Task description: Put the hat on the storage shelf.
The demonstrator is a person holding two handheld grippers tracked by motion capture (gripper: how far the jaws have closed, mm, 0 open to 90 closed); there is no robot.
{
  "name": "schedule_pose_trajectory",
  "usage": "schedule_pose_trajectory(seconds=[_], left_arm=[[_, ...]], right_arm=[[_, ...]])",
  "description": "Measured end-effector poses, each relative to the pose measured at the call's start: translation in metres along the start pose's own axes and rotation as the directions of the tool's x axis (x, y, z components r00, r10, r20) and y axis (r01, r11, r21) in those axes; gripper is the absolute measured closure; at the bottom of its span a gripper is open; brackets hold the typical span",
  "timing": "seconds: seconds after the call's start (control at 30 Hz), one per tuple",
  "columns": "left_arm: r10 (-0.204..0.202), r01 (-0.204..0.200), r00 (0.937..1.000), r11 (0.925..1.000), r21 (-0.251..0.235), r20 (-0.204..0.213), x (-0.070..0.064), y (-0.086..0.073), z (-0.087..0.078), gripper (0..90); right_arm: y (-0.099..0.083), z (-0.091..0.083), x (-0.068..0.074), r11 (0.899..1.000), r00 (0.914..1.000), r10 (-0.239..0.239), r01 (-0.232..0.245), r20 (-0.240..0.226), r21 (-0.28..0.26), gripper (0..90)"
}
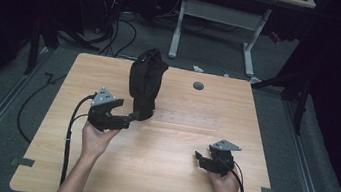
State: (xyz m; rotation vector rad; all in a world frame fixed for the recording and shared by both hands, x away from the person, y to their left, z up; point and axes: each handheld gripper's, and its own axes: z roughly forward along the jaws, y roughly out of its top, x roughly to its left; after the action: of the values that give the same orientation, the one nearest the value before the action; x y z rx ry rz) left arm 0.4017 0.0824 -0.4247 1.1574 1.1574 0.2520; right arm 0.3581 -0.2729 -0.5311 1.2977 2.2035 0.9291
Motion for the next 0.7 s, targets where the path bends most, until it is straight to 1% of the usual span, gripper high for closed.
schedule_pose_trajectory(seconds=[0.07,0.2,0.3,0.6,0.7], left_arm=[[0.004,-0.004,1.0000,1.0000,0.007,0.000,0.000,0.000,-0.002,23.9],[0.000,0.000,1.0000,1.0000,-0.006,0.008,-0.001,-0.001,-0.007,24.1],[0.002,-0.002,1.0000,1.0000,-0.001,0.004,0.000,-0.003,-0.010,24.1],[-0.012,0.012,0.9999,0.9999,-0.006,-0.001,0.003,-0.007,-0.020,24.2],[-0.023,0.023,0.9997,0.9997,-0.009,-0.004,0.006,-0.007,-0.024,24.2]], right_arm=[[0.000,0.000,0.000,1.000,1.0000,0.000,0.000,0.000,0.000,34.8],[0.000,0.000,0.000,1.000,1.0000,0.002,-0.002,0.000,0.001,34.8],[0.000,0.000,0.000,1.000,1.0000,0.002,-0.002,0.000,0.001,34.8],[0.000,0.000,0.000,1.000,1.0000,-0.001,0.001,0.000,0.000,34.8],[0.000,0.000,0.000,1.000,1.0000,-0.001,0.001,0.000,0.000,34.9]])
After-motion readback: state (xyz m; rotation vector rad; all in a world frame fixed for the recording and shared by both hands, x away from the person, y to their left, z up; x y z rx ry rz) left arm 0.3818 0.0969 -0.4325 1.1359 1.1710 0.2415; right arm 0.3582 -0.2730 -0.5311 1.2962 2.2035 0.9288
